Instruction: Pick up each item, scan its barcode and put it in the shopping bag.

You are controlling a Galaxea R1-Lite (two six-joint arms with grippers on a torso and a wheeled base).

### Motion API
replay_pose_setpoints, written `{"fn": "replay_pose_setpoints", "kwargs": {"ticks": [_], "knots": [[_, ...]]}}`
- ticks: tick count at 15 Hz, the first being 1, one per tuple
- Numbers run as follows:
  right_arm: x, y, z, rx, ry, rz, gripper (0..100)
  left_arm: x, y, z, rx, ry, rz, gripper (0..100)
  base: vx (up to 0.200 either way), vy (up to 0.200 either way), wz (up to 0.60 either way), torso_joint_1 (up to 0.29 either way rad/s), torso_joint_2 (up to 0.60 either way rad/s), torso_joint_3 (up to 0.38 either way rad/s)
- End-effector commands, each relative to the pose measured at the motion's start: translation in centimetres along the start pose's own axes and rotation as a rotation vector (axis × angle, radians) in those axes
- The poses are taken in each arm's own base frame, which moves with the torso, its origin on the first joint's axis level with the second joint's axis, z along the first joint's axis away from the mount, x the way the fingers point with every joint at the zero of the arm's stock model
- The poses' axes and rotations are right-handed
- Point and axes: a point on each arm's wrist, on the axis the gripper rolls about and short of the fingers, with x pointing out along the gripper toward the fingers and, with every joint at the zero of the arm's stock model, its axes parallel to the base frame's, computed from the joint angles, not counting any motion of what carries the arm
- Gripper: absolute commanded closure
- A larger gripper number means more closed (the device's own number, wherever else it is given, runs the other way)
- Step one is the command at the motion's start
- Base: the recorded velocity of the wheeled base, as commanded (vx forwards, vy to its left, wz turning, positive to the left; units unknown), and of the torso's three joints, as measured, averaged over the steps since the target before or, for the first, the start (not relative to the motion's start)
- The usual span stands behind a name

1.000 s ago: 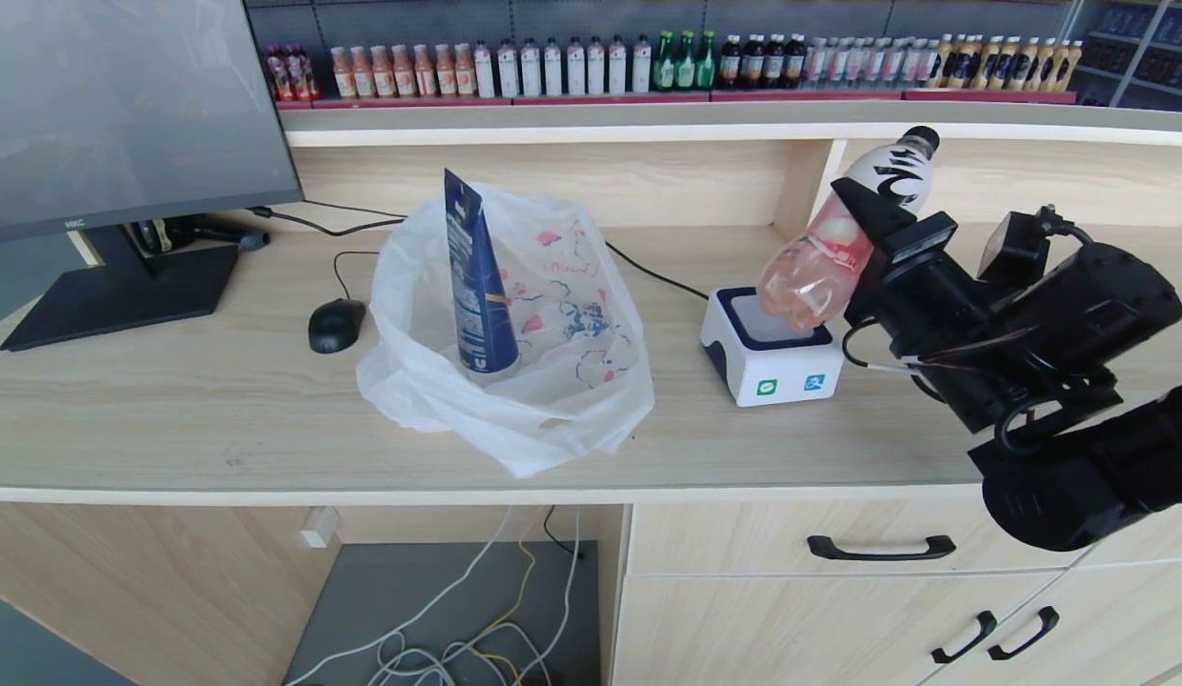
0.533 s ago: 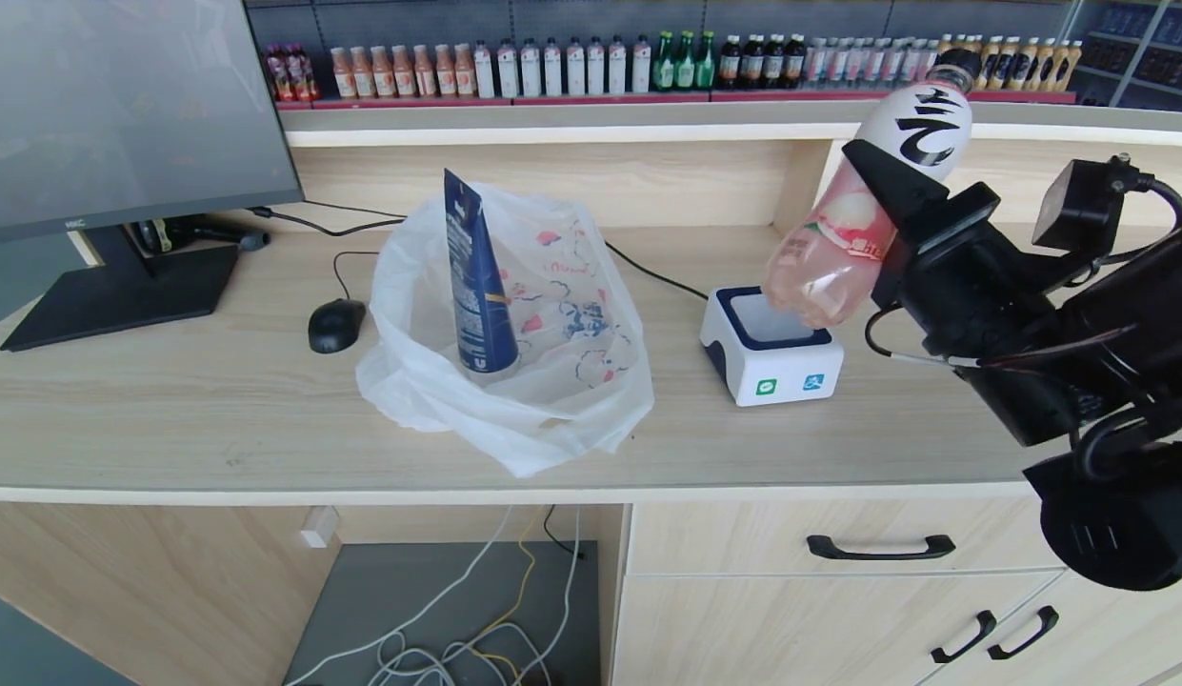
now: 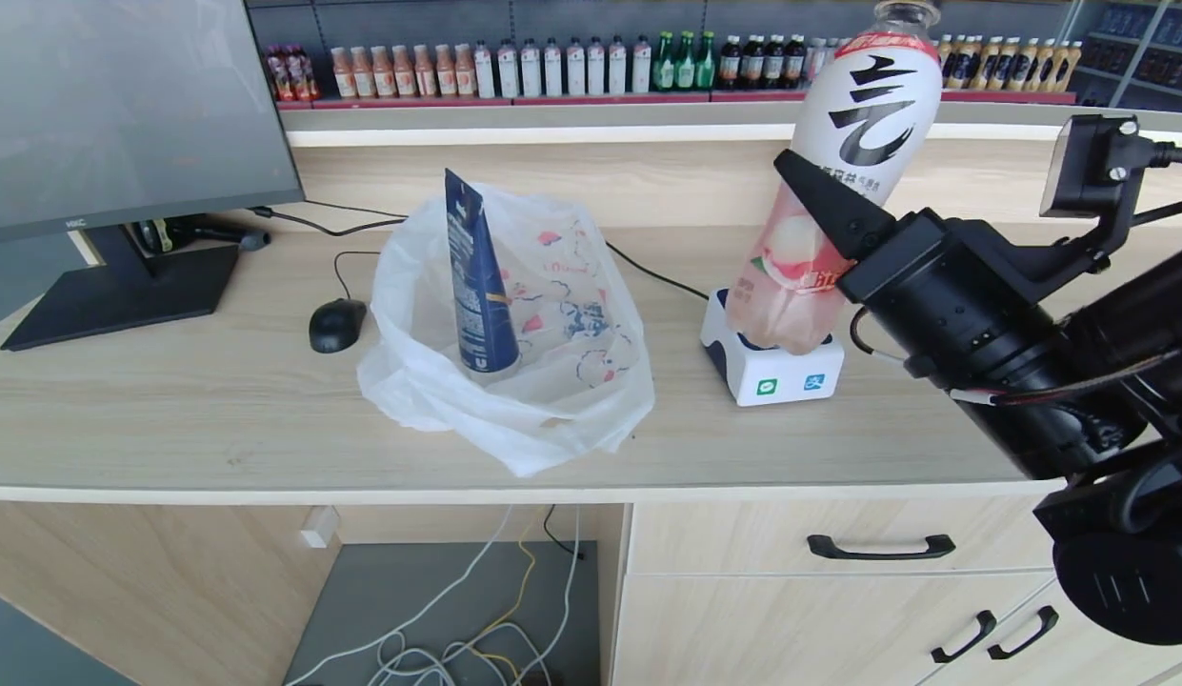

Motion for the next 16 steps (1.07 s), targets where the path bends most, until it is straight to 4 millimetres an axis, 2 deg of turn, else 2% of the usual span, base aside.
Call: {"fn": "replay_pose_setpoints", "kwargs": {"ticks": [1, 3, 6, 8, 10, 13, 16], "knots": [[-0.5, 0.0, -0.4, -0.149, 0.030, 0.024, 100, 0.0, 0.0, 0.0, 0.000, 0.000, 0.002, 0, 0.000, 0.000, 0.00, 0.000, 0.00, 0.000], [-1.3, -0.1, -1.0, -0.282, 0.066, 0.020, 100, 0.0, 0.0, 0.0, 0.000, 0.000, 0.000, 0, 0.000, 0.000, 0.00, 0.000, 0.00, 0.000], [-1.7, 0.4, 0.1, -0.416, 0.040, 0.032, 100, 0.0, 0.0, 0.0, 0.000, 0.000, 0.002, 0, 0.000, 0.000, 0.00, 0.000, 0.00, 0.000], [-2.6, 0.9, -0.2, -0.425, 0.068, 0.045, 100, 0.0, 0.0, 0.0, 0.000, 0.000, 0.000, 0, 0.000, 0.000, 0.00, 0.000, 0.00, 0.000], [-2.5, 0.8, -0.7, -0.416, 0.080, 0.041, 100, 0.0, 0.0, 0.0, 0.003, 0.000, 0.000, 0, 0.000, 0.000, 0.00, 0.000, 0.00, 0.000], [-2.2, 0.7, -0.6, -0.401, 0.071, 0.040, 100, 0.0, 0.0, 0.0, 0.004, 0.000, 0.000, 0, 0.000, 0.000, 0.00, 0.000, 0.00, 0.000], [-2.4, 0.3, 0.4, -0.395, 0.048, 0.020, 100, 0.0, 0.0, 0.0, 0.000, 0.000, 0.000, 0, 0.000, 0.000, 0.00, 0.000, 0.00, 0.000]]}}
